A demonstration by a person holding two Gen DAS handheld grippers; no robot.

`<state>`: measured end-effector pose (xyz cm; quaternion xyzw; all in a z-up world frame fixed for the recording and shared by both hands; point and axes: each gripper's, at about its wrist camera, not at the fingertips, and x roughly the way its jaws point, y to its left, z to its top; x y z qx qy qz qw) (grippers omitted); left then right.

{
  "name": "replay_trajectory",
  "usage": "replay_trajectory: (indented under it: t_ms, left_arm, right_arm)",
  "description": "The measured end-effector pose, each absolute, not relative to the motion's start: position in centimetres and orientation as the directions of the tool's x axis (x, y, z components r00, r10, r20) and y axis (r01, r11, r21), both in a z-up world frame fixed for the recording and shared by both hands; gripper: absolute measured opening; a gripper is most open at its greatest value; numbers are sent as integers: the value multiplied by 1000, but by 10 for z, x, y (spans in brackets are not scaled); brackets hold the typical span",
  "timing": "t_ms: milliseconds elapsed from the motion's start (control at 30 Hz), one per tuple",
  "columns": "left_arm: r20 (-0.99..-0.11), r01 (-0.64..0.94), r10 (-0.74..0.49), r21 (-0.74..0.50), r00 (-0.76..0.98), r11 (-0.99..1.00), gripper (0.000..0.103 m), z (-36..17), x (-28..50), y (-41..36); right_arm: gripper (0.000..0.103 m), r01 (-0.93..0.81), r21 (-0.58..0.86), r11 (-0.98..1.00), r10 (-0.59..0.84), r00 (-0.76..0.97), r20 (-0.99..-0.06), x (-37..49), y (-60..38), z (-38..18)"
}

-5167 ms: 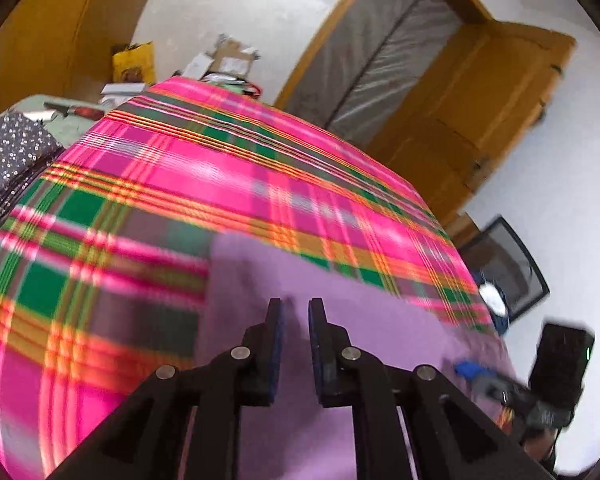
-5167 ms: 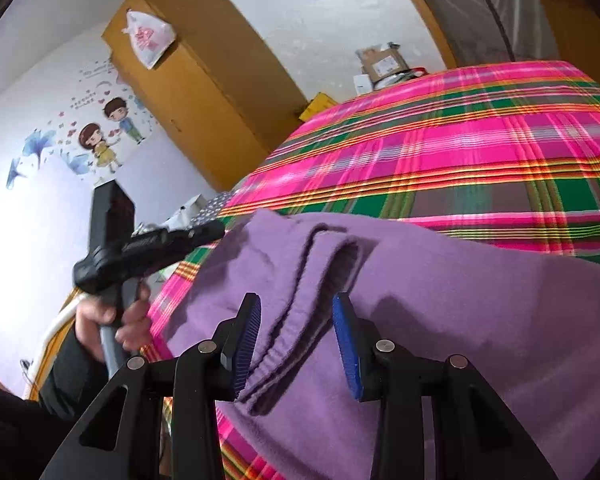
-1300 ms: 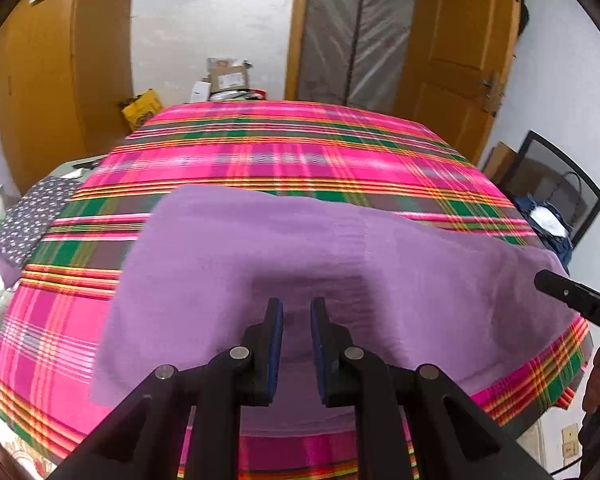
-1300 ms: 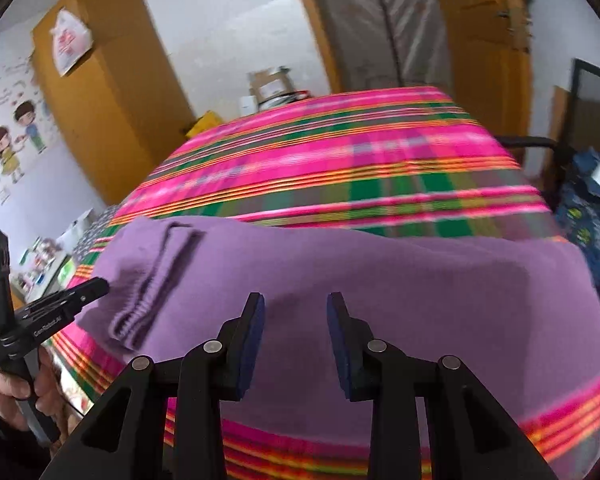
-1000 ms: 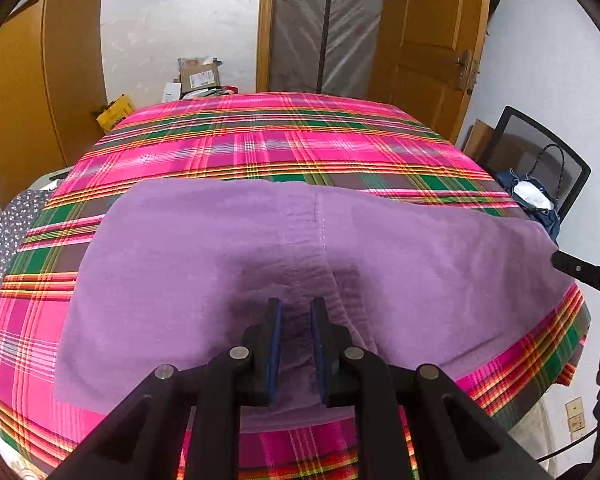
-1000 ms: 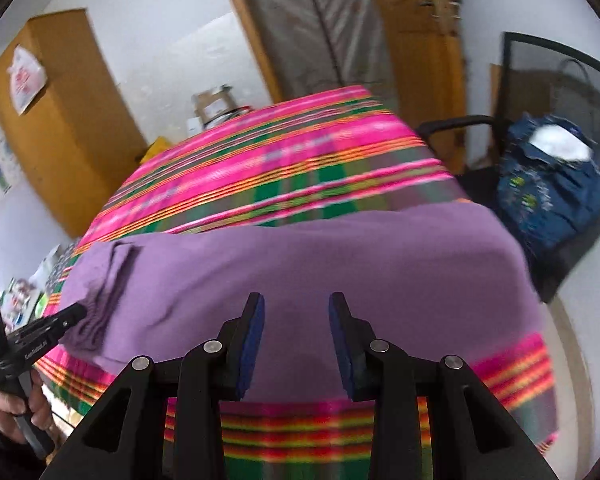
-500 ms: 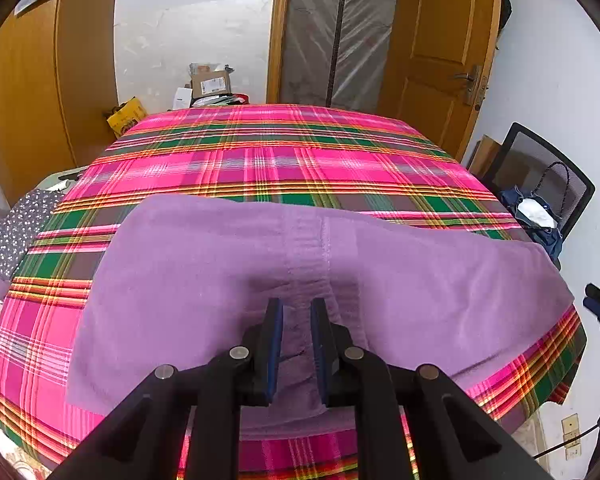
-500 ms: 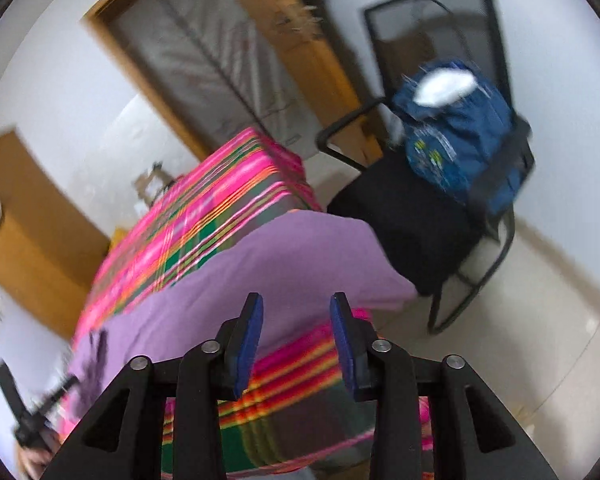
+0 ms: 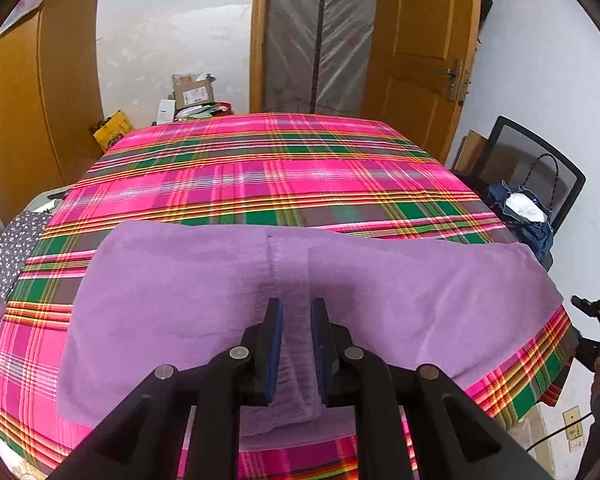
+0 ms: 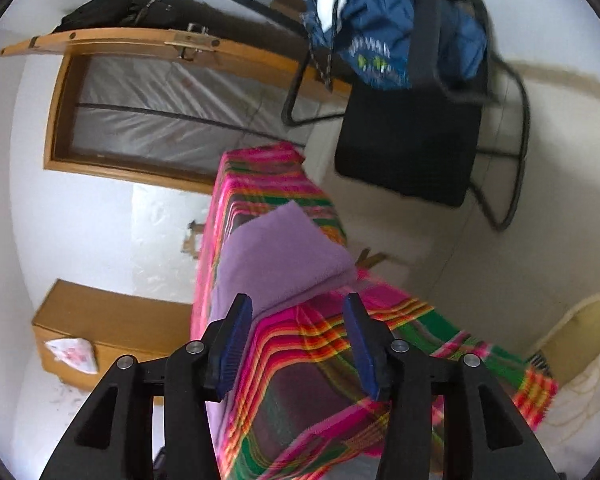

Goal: Fold clothes
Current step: 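Close the right gripper on the sweatshirt corner and lift it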

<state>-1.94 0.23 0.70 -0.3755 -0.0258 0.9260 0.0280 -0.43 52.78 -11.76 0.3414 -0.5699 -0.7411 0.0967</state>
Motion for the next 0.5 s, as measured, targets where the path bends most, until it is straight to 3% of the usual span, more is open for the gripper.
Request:
replay_trajectory:
  t_ms: [100, 200, 500]
  left_arm:
    - [-694, -40, 71, -61, -716, -997, 14, 9, -21, 8]
    - [-696, -44, 74, -61, -714, -997, 14, 11, -24, 12]
    - [-694, -57, 77, -52, -716, -997, 14, 13, -30, 23]
  right_arm:
    - [50, -246, 930, -272, -590, -721, -363, -13, 524, -133]
    - [57, -244, 953, -179, -630, -715, -302, -20, 525, -149]
    - [59, -224, 972, 68, -629, -766, -132, -32, 527, -172]
